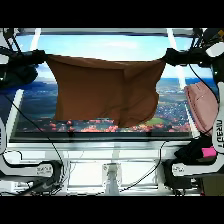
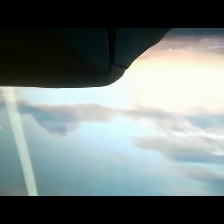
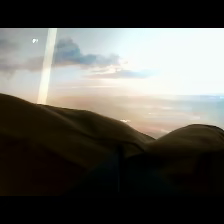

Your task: Fold the clothes and pants, and hang the long-sleeved shirts on hangers.

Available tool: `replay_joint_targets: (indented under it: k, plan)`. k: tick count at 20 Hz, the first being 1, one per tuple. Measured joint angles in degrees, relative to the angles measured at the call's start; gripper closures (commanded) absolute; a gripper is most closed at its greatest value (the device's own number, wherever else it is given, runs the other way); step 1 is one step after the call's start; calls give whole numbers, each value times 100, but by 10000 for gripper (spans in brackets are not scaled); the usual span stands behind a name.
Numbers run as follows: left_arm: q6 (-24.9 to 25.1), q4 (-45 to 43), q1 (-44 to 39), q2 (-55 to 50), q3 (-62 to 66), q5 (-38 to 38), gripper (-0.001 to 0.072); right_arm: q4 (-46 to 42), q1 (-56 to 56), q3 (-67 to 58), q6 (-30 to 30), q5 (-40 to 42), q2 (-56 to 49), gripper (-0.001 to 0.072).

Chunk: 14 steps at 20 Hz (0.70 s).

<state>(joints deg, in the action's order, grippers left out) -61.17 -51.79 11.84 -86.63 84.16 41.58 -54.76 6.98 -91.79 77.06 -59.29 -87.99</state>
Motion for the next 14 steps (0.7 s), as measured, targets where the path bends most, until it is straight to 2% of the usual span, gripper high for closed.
replay_joint_targets:
  k: [4, 9, 14]
  plan:
    - [4, -369, -20, -236, 0, 162, 692, -153, -24, 0, -13, -90, -387, 699]
    - [-223, -1220, 0, -431, 0, 1099, 692, -485, -31, 2, -17, -874, -702, 699]
    - [-411, -1635, 63, -708, 0, 1965, 690, -638, -35, 282, -13, -1397, -850, 698]
